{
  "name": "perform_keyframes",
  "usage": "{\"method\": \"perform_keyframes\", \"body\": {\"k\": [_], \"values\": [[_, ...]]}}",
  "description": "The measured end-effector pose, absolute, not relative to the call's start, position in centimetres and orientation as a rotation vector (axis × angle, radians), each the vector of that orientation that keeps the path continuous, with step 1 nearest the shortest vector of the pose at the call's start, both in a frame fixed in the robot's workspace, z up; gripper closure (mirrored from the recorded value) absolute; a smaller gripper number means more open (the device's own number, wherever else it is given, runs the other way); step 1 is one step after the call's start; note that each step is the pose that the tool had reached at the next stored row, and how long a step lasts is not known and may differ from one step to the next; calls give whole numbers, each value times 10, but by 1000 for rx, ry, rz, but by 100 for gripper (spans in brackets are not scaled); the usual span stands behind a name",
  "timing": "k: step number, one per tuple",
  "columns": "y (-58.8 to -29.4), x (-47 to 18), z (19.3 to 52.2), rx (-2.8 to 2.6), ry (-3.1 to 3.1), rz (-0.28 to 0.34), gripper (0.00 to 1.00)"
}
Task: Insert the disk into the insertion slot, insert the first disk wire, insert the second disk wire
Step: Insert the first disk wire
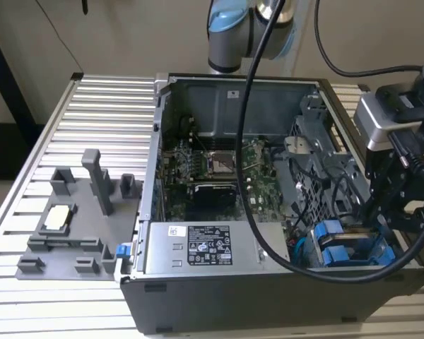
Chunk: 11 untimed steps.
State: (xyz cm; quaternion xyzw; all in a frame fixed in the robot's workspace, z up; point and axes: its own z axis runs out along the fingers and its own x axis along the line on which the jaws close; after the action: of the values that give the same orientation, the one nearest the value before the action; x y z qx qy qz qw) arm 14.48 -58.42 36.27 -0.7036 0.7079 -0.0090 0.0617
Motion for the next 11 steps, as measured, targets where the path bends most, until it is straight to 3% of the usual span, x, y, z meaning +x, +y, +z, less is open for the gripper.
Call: {"method": "perform_keyframes", "body": {"k": [11], "values": [[-584, 155, 360, -2126, 2147, 68, 80]]}}
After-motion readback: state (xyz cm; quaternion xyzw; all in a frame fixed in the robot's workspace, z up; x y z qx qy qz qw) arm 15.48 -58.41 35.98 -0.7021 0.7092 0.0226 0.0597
